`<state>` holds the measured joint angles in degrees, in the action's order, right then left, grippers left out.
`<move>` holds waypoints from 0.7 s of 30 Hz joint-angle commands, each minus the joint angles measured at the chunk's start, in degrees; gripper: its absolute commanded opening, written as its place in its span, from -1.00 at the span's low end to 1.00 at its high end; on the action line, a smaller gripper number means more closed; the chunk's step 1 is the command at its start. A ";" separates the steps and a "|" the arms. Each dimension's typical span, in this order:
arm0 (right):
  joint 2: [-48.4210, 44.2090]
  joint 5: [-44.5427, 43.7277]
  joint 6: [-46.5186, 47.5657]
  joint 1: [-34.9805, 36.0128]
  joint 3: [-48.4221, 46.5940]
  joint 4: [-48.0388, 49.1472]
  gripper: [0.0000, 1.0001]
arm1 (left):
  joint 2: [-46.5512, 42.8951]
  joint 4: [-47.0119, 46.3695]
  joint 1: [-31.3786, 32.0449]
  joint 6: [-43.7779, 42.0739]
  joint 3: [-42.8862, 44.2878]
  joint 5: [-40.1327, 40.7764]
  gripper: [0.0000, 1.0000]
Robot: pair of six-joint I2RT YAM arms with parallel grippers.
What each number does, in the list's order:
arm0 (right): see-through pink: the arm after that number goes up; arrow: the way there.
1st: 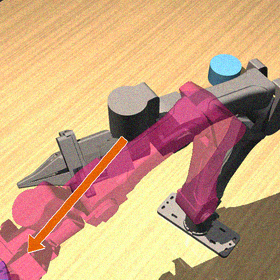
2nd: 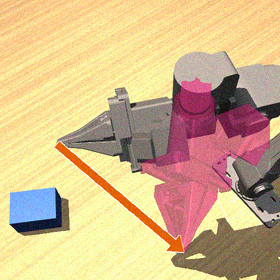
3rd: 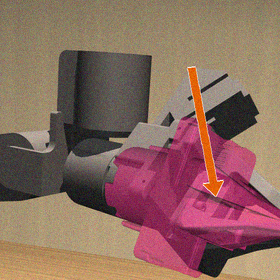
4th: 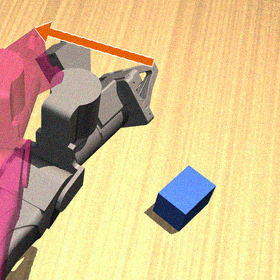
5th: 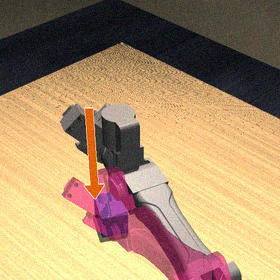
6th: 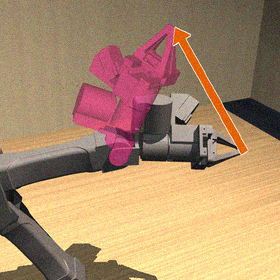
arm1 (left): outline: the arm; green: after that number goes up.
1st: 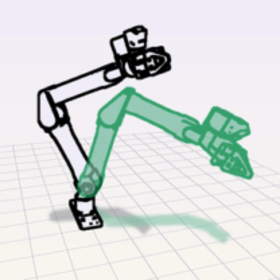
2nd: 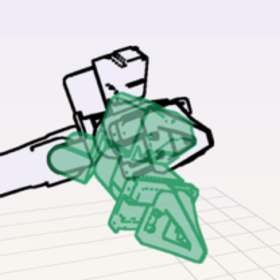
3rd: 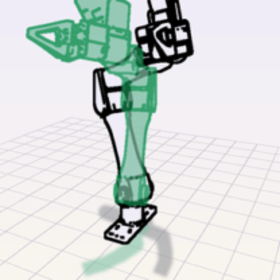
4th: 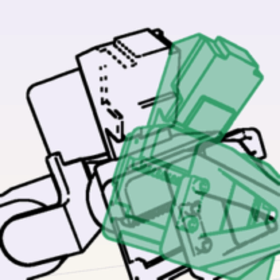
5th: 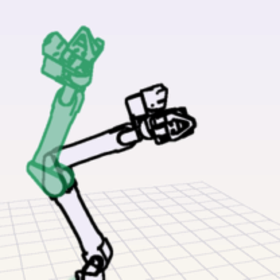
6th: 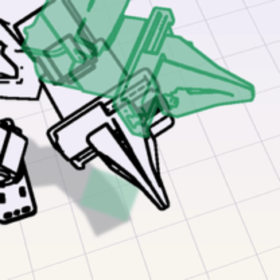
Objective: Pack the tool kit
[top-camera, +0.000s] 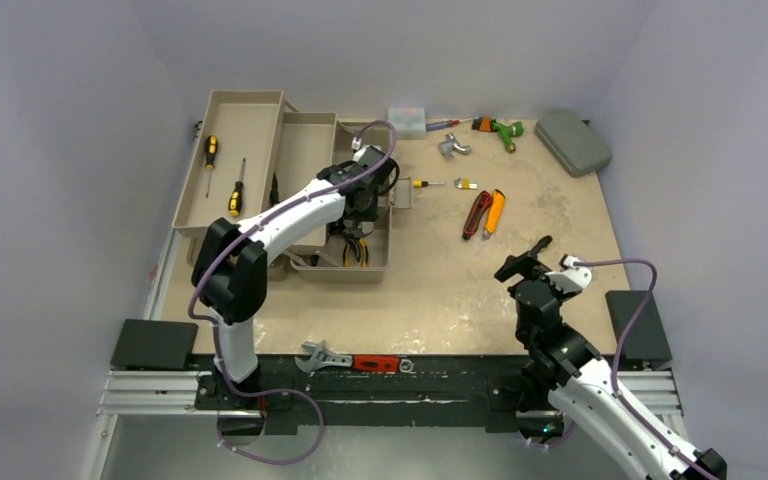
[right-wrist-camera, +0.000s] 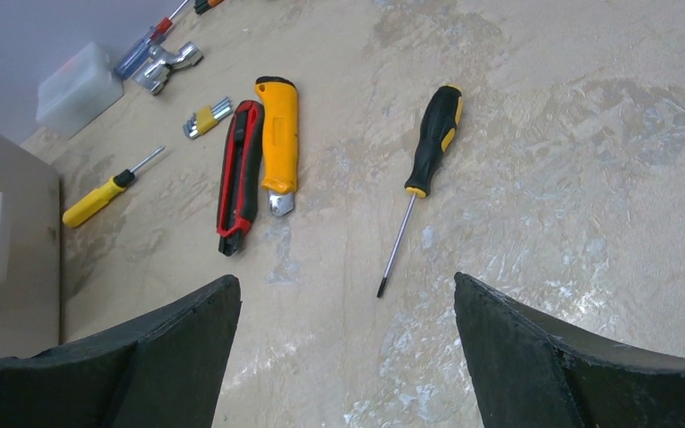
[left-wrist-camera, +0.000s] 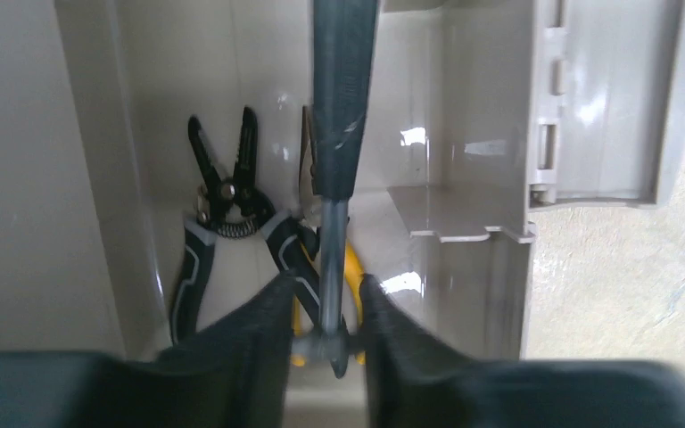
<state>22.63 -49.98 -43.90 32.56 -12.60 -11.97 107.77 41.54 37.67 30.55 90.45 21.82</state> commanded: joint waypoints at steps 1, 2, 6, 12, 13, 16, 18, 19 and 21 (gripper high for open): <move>0.33 -0.35 0.68 0.04 -0.67 2.73 0.76 | -2.31 0.16 -0.46 0.20 1.72 3.72 -0.11; 0.57 0.00 1.04 0.05 -0.72 3.06 0.76 | -3.35 -0.54 -0.38 -0.15 0.87 3.55 0.02; 4.37 2.49 3.59 0.02 -2.99 4.74 0.75 | -8.20 -1.20 -0.19 -2.49 -0.80 -0.19 0.15; 22.52 12.19 7.97 -0.76 -17.36 2.30 0.67 | -18.84 -1.48 3.00 -10.20 -5.78 -11.98 0.35; 27.47 14.00 8.53 -1.53 -20.50 0.94 0.67 | -20.89 -1.96 3.81 -10.84 -7.28 -12.96 0.38; 36.69 20.71 10.69 -5.11 -28.80 -0.80 0.67 | -27.21 -2.56 6.14 -12.26 -11.32 -13.56 0.48; 42.02 25.21 11.32 -7.61 -32.95 -1.13 0.66 | -31.22 -2.00 6.80 -12.76 -13.62 -13.02 0.52; 44.48 27.09 11.56 -8.56 -34.92 -1.42 0.61 | -33.33 -1.97 7.37 -12.81 -14.94 -12.25 0.56; 49.13 28.21 12.00 -9.00 -39.31 -2.50 0.54 | -37.74 -2.56 8.93 -12.31 -18.06 -9.97 0.67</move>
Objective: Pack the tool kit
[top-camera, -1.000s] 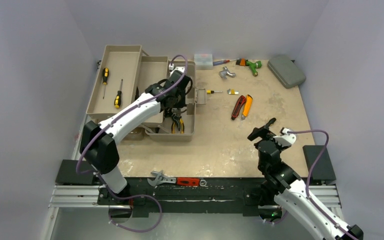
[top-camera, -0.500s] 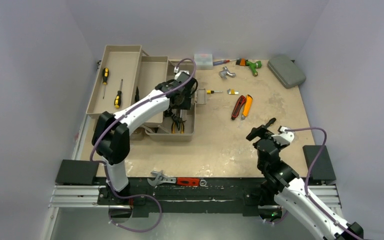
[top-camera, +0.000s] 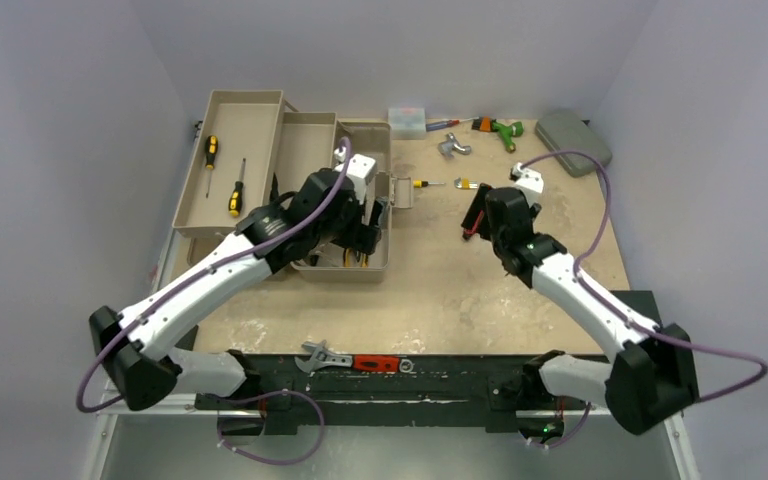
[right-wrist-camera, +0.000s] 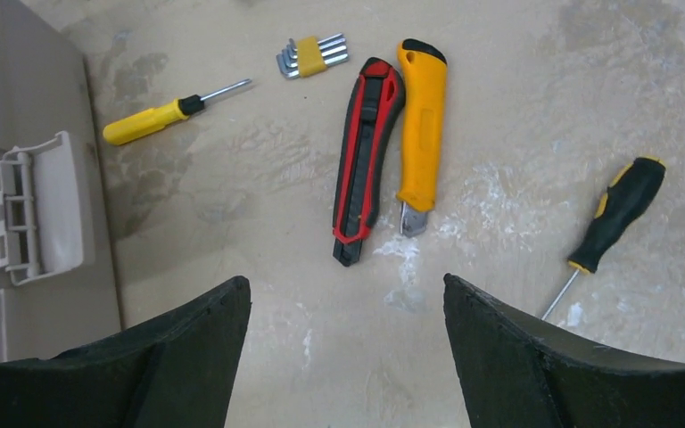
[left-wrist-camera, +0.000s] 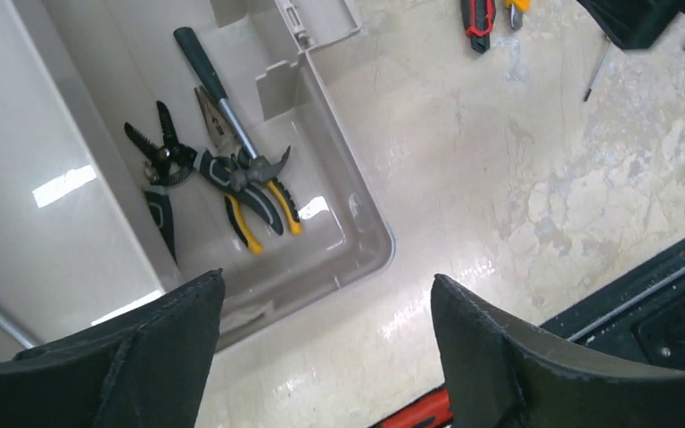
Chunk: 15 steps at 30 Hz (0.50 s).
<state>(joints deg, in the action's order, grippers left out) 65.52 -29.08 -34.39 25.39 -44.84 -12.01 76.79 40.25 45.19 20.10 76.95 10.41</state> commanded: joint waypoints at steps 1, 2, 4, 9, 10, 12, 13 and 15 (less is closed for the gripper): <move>8.22 7.13 2.71 -1.83 -8.84 -2.87 0.52 | -8.86 -1.68 1.97 -1.21 -6.05 1.05 0.72; 10.19 7.08 2.87 -1.91 -10.33 -3.30 0.49 | -11.17 -2.06 2.26 -0.15 -7.68 0.07 0.79; 13.44 7.54 2.88 -2.21 -13.10 -3.78 0.44 | -15.46 -2.62 2.36 1.29 -10.66 -1.51 0.90; 21.76 5.81 -1.67 -3.19 -19.55 -7.06 0.38 | -21.78 5.93 2.37 -1.23 -10.05 -0.03 0.93; 24.32 5.08 -2.37 -3.38 -20.98 -8.68 0.39 | -22.18 8.16 2.36 -2.28 -8.97 0.76 0.93; 27.49 3.88 -3.07 -3.69 -23.40 -9.70 0.43 | -22.51 12.38 2.36 -3.58 -6.94 2.60 0.93; 28.83 3.55 -3.27 -4.11 -24.35 -9.95 0.43 | -22.74 14.22 2.36 -4.18 -6.08 3.10 0.93; 31.24 3.63 -3.44 -4.74 -25.91 -10.09 0.43 | -23.68 16.43 2.36 -5.69 -5.79 3.27 0.93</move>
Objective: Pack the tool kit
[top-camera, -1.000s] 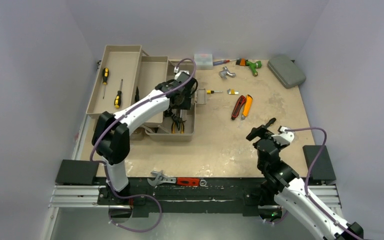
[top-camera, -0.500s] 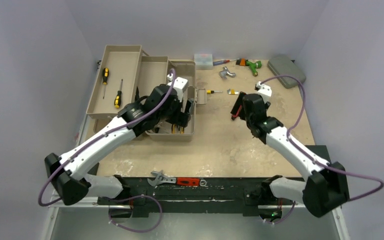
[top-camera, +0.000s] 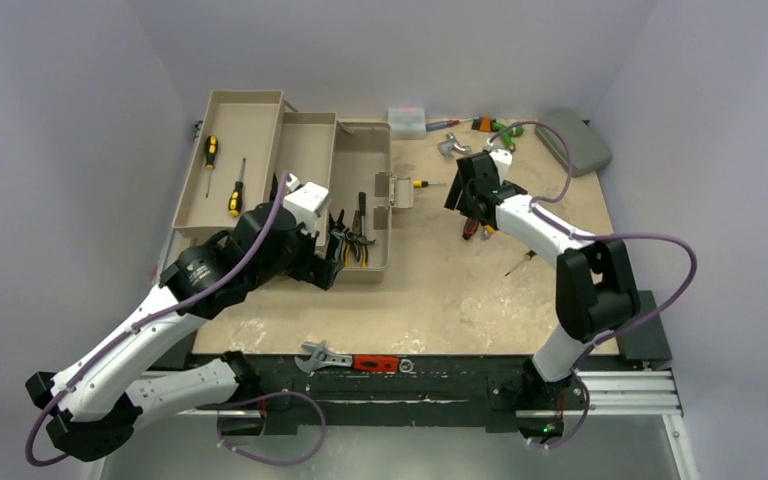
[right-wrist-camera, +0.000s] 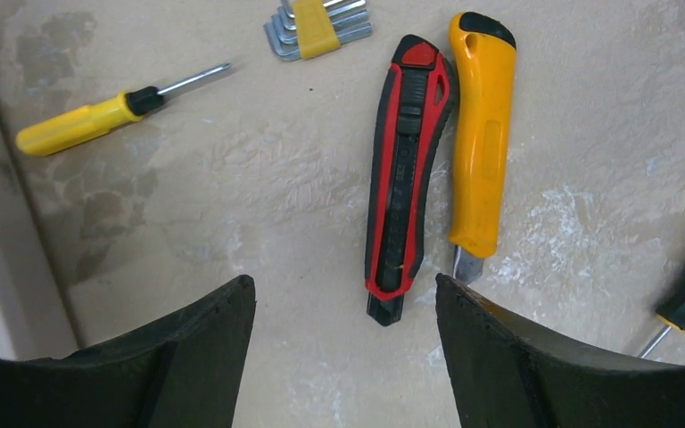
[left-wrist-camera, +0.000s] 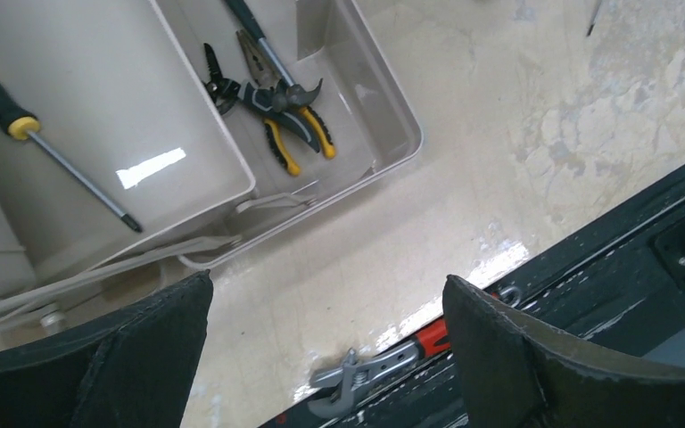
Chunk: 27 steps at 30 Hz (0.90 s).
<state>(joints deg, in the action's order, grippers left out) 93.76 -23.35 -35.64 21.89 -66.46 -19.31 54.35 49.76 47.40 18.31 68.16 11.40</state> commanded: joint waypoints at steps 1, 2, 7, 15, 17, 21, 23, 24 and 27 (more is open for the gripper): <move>4.09 -2.16 -2.57 -1.57 -5.10 -3.06 0.43 | -1.87 7.41 0.20 -5.10 2.54 1.99 0.94; 5.28 -1.84 -2.79 -1.91 -5.68 -3.24 0.43 | -2.54 7.44 0.16 -6.37 1.83 1.76 0.93; 10.08 -0.89 -4.09 -3.29 -8.12 -3.99 0.40 | -7.16 4.82 0.17 -10.63 -3.68 4.34 0.93; 17.14 2.16 -4.26 -5.36 -9.20 -2.95 0.36 | -15.58 -3.33 0.06 -10.83 -13.29 4.51 0.89; 18.39 3.04 -4.52 -6.03 -9.05 -2.25 0.34 | -16.15 -3.28 0.06 -10.51 -13.46 5.21 0.89; 19.63 4.60 -5.82 -7.50 -8.82 -2.68 0.21 | -17.03 -4.65 0.06 -11.01 -14.18 5.89 0.88; 18.69 4.50 -6.34 -7.95 -7.38 -1.97 -0.07 | -17.24 -4.67 -0.21 -11.09 -14.34 6.26 0.88; 17.86 4.36 -6.61 -8.11 -6.38 -1.73 -0.26 | -17.49 -4.67 -0.50 -11.10 -14.55 6.19 0.88; 15.22 6.78 -5.32 -8.18 -3.71 -0.32 -0.96 | -18.92 -4.64 -2.45 -10.82 -15.24 6.18 0.88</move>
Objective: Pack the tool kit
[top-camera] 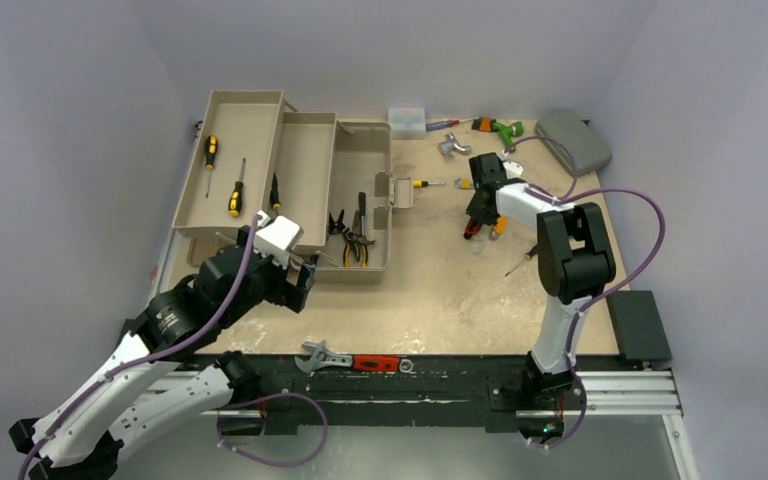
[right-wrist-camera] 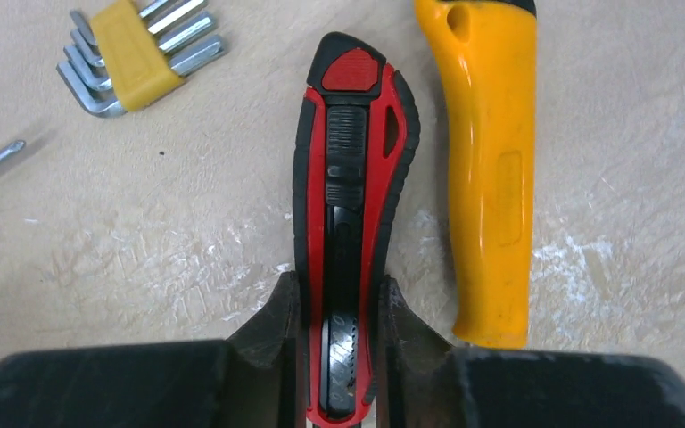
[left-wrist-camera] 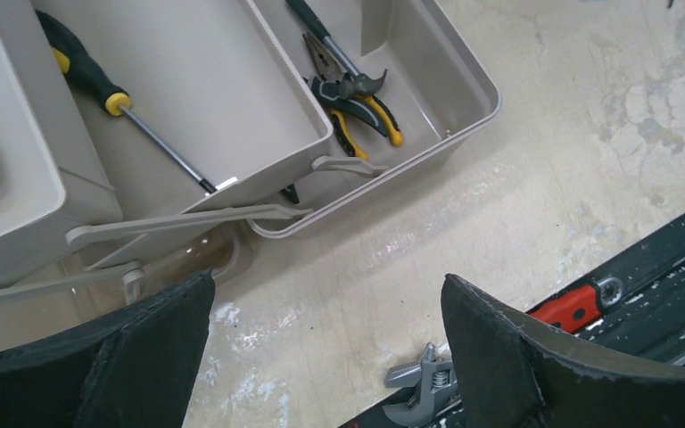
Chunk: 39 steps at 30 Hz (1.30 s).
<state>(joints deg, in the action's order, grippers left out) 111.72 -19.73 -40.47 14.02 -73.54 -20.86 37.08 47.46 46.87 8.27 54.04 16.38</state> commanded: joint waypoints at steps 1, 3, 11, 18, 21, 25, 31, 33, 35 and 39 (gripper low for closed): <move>-3.33 4.60 0.25 -0.31 3.55 0.91 -1.00 | -2.41 -2.67 -2.70 -0.73 -1.39 1.15 0.88; -4.85 9.33 2.98 -0.24 3.74 0.78 -1.00 | -3.81 -3.37 -3.98 -0.78 -1.89 0.85 0.88; -18.21 25.92 10.59 1.97 11.26 10.08 -1.00 | -2.64 -3.21 -4.44 -0.36 -1.29 -1.21 0.86; -23.97 23.74 12.38 13.60 3.28 6.16 -1.00 | -2.40 -1.97 -4.42 1.21 -0.78 1.69 0.86; -23.60 24.50 10.16 16.76 -0.78 7.44 -1.00 | -2.37 -1.91 -4.42 1.99 -0.78 3.43 0.85; -20.81 27.87 7.08 19.61 -4.89 10.96 -1.00 | -2.16 -1.96 -4.47 2.75 -0.78 5.44 0.84; -13.56 28.70 4.51 24.59 -15.46 13.15 -1.00 | -2.10 -1.96 -4.44 2.98 -0.58 5.79 0.82; -10.17 28.84 2.56 26.03 -18.83 13.91 -1.00 | -2.31 -1.75 -4.41 2.91 -0.48 5.77 0.82; -7.82 27.48 0.09 27.11 -21.41 14.50 -1.00 | -2.72 -1.59 -4.42 2.80 -0.51 5.76 0.82; -4.20 25.01 -4.83 29.14 -23.81 19.03 -1.00 | -3.22 -1.46 -4.42 2.45 -0.64 6.55 0.81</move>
<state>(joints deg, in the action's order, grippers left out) 106.15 6.92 -39.03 41.45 -93.06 -8.80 34.68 46.39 42.76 10.44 52.14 21.32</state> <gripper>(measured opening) 0.294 0.909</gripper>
